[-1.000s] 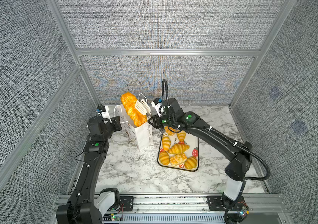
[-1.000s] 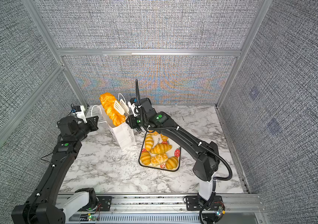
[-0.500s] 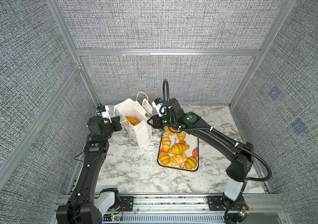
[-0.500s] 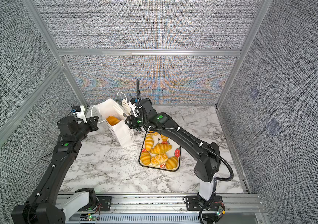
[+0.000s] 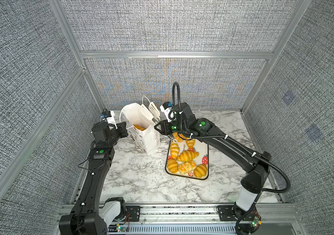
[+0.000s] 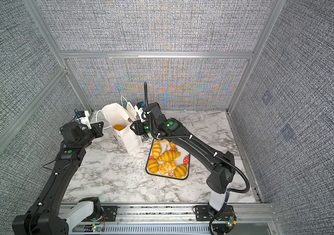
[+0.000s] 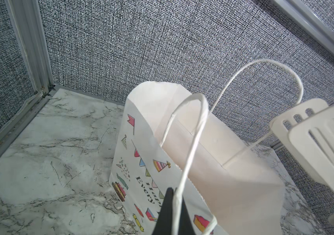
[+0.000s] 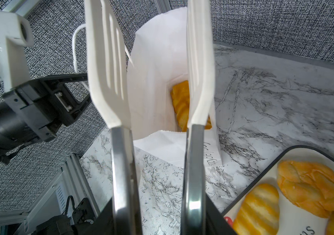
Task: Place the fake bread into the paper bag
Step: 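Raise the empty tongs out of the bag and move back over the tray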
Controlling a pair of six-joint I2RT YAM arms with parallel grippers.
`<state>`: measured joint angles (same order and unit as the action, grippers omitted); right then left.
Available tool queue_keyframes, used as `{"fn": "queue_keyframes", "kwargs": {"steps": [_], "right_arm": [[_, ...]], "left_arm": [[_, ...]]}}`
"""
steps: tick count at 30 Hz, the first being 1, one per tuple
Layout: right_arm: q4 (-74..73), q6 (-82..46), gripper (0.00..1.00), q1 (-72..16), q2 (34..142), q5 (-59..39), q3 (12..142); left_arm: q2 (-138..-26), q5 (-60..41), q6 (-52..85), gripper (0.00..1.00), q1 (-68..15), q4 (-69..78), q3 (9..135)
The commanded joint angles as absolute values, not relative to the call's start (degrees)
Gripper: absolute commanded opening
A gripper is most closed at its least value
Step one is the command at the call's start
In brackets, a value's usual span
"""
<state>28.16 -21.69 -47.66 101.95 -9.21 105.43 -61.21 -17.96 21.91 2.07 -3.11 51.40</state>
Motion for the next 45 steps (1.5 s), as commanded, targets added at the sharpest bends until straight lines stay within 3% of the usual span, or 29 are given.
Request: {"fn": "queue_keyframes", "kwargs": {"steps": [1, 14, 26, 45], "right_arm": [[26.9, -21.4, 0.48, -47.8, 100.1, -8.2, 105.1], [28.9, -21.2, 0.48, -45.5, 91.5, -4.1, 97.3], [29.4, -24.1, 0.48, -37.1, 82.7, -2.4, 82.6], [34.7, -29.0, 0.48, -27.5, 83.9, -1.0, 69.7]], "left_arm": [[-61.2, -18.7, 22.0, 0.0, 2.1, -2.8, 51.3], [-61.2, -18.7, 22.0, 0.0, 2.1, -2.8, 51.3], [-59.8, -18.7, 22.6, 0.0, 2.1, -3.0, 50.4], [-58.4, -17.5, 21.4, 0.0, 2.1, -3.5, 49.1]]}}
